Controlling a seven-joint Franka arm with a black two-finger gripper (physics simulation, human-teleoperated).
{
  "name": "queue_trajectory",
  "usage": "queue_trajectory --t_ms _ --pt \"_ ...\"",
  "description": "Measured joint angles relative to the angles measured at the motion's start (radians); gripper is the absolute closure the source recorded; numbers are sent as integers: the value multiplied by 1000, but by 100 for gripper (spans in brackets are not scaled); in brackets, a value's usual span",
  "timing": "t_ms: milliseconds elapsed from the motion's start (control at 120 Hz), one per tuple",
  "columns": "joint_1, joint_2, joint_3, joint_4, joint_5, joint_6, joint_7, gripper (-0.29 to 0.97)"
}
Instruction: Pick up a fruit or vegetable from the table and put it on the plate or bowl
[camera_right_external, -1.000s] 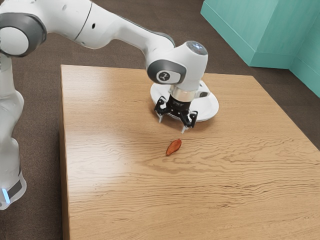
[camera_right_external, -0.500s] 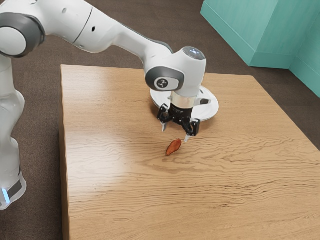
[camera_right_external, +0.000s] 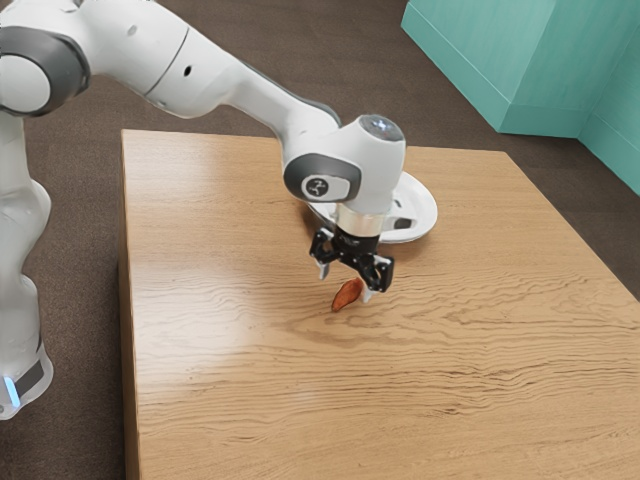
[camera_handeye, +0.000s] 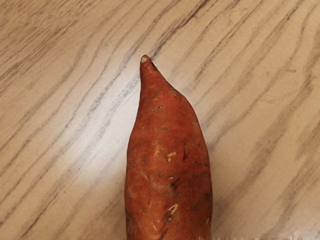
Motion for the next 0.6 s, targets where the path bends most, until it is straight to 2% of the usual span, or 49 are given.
queue_trajectory --t_ms 275,600 --pt "-14 16 5 3 -1 23 4 1" --pt "60 70 5 49 1 30 11 1"
